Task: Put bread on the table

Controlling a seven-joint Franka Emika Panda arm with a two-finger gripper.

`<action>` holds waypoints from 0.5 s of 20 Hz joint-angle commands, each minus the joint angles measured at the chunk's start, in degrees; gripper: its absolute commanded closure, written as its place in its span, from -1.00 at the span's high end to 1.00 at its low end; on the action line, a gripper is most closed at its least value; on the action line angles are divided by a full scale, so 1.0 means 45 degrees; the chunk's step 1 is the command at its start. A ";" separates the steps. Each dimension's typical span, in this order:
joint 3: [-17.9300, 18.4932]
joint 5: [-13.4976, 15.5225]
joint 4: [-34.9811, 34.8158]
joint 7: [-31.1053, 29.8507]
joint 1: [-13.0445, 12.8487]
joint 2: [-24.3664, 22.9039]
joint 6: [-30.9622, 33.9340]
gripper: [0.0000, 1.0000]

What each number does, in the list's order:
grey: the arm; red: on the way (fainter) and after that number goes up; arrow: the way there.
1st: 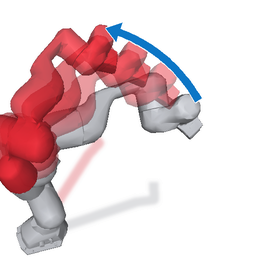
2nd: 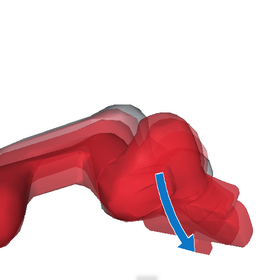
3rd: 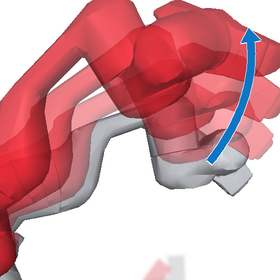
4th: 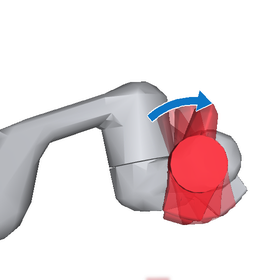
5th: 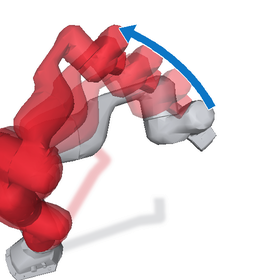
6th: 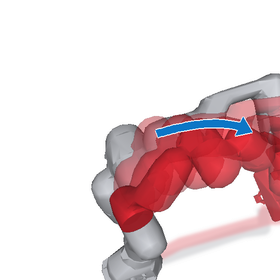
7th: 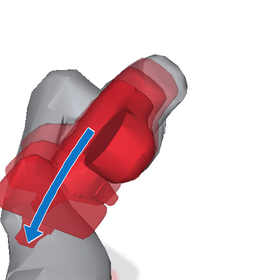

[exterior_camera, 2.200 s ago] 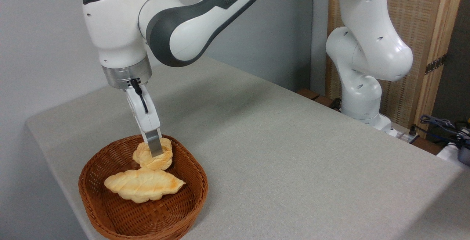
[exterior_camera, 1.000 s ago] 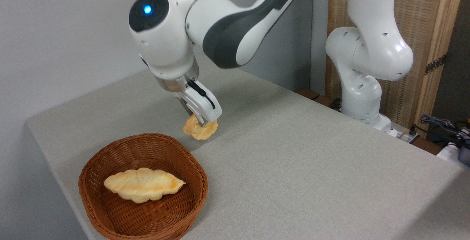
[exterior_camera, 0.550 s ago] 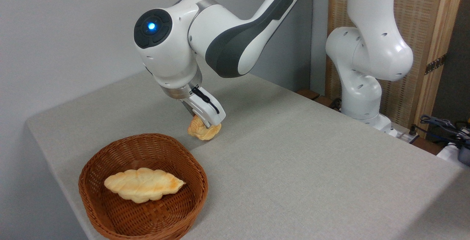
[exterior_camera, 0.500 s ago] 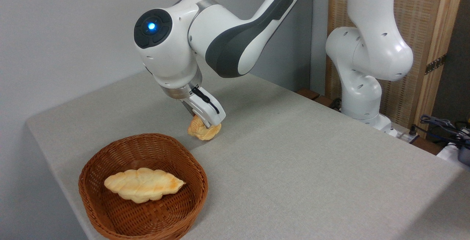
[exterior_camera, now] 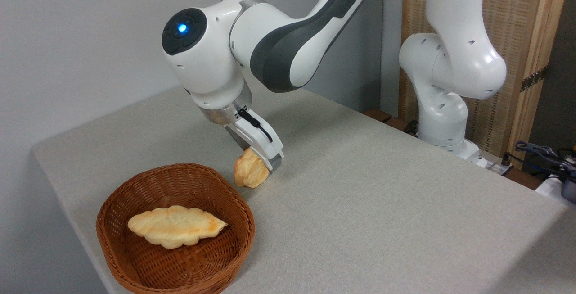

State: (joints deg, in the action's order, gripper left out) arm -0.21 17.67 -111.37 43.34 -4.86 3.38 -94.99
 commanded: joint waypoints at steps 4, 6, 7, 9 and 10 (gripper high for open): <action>0.1294 -0.2478 0.0666 0.2340 0.0025 -0.0243 -0.0200 1.00; 0.1491 -0.2521 0.1113 0.2401 0.0025 -0.0263 -0.0200 1.00; 0.1473 -0.2463 0.1600 0.2285 0.0025 -0.0263 -0.0181 1.00; 0.1336 -0.2404 0.2616 0.2264 0.0025 -0.0282 -0.0064 1.00; 0.1220 -0.2423 0.3084 0.2226 0.0025 -0.0282 -0.0024 1.00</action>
State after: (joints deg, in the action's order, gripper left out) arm 6.05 7.40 -103.53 53.62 -4.13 2.45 -95.47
